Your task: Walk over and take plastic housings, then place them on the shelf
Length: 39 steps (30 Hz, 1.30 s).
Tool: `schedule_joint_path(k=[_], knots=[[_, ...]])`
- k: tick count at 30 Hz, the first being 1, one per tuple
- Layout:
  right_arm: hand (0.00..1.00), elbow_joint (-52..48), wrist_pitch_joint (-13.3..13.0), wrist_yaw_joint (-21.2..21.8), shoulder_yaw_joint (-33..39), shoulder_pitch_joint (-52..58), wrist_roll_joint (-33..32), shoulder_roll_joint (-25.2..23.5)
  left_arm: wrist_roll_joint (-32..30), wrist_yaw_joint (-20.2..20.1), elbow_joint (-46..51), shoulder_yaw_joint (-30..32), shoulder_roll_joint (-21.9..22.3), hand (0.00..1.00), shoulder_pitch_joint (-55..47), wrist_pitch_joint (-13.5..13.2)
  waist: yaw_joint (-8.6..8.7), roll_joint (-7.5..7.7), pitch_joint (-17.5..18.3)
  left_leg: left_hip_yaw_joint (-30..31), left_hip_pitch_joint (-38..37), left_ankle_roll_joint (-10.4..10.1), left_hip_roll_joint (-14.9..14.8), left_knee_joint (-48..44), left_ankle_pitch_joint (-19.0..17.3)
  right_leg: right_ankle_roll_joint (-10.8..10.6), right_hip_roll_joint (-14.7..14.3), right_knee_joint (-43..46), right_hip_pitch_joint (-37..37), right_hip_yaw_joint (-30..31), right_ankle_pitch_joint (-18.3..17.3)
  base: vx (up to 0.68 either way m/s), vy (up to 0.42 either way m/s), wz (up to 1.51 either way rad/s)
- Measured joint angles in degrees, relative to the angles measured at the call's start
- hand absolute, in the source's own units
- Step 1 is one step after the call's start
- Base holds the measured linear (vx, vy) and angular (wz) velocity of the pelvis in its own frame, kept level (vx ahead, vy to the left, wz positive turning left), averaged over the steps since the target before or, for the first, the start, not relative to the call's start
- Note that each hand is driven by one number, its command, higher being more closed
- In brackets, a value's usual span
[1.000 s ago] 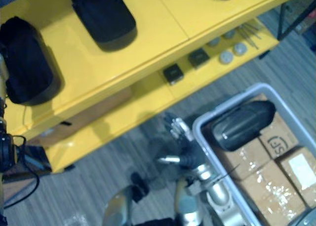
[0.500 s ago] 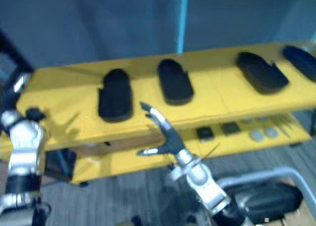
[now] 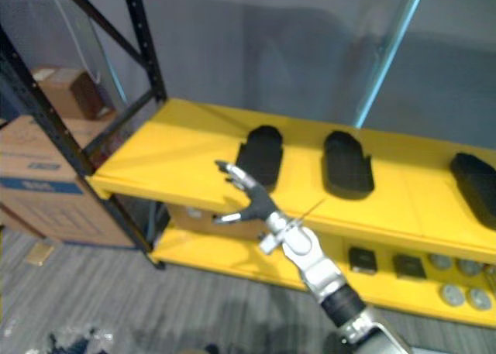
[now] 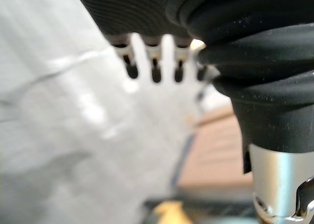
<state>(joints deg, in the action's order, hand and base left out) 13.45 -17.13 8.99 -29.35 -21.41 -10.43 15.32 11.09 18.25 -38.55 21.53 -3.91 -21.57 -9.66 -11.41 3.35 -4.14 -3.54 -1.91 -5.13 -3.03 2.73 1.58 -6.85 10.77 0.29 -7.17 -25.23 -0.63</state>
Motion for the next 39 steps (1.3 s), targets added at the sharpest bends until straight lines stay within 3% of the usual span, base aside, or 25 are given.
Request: schedule_joint_path(k=[3,9,15,21,30,36,39], knots=[[0.00,3.29,-0.18,1.37,0.00,-0.28,1.78,-0.10,-0.76,-4.40,-2.34,-2.22,0.00,0.00,0.23,-0.62,-0.21,-0.14,-0.59,0.09,-0.16,-0.18,-0.35,1.73,1.32,-0.07,-0.57,0.10,0.56,-0.11,-0.16,-0.07,-0.040,0.05],[0.00,7.56,-0.54,3.28,0.32,-2.39,3.45,-0.06,0.34,-7.67,-5.50,-2.11,-0.22,0.00,2.61,-2.88,-0.09,0.38,-4.28,0.04,0.05,-0.06,-0.19,1.79,1.49,-0.80,-0.17,0.28,0.97,0.04,0.46,0.00,-0.003,-0.02],[0.00,10.63,-0.47,2.67,0.99,-4.68,4.79,-0.38,0.38,-8.41,-6.10,-2.05,-0.43,0.00,3.70,-4.76,-0.23,0.69,-6.10,0.16,-0.10,0.43,0.71,1.76,1.61,-1.48,0.26,0.20,0.20,-0.01,1.03,0.07,0.001,0.04],[0.00,12.03,-0.60,-2.57,4.13,-6.37,9.08,-2.33,0.37,-8.74,-7.94,-2.44,-0.34,0.00,3.58,-5.10,-0.31,0.74,-7.10,0.11,-0.74,0.85,0.69,1.76,1.28,-1.56,0.49,0.89,-0.10,0.02,1.14,0.01,0.000,0.00],[0.00,14.89,-0.58,-4.10,4.71,-6.61,10.74,-2.63,0.33,-9.54,-9.99,-2.65,-0.12,0.00,3.39,-4.88,-0.35,-0.58,-7.99,0.44,-0.98,1.08,1.43,1.81,1.52,-1.18,1.17,1.08,-0.13,-0.30,0.77,-0.06,0.009,0.00],[0.00,17.49,-0.60,-4.20,6.85,-9.88,10.72,-2.40,0.34,-9.60,-9.73,-2.70,-0.17,0.00,3.59,-4.72,-0.31,-0.25,-10.53,1.37,-0.67,1.14,1.91,1.37,1.68,-1.26,1.90,1.00,-0.65,-1.36,0.72,-0.03,0.011,0.09],[0.00,17.68,-0.75,-4.45,6.86,-12.14,11.28,-1.79,0.34,-9.65,-9.56,-4.41,-0.51,0.00,3.64,-4.69,-0.50,-0.04,-12.12,1.60,2.66,1.84,1.89,-3.76,0.01,-1.52,1.90,1.36,-0.02,-1.34,1.45,0.02,0.016,0.07]])
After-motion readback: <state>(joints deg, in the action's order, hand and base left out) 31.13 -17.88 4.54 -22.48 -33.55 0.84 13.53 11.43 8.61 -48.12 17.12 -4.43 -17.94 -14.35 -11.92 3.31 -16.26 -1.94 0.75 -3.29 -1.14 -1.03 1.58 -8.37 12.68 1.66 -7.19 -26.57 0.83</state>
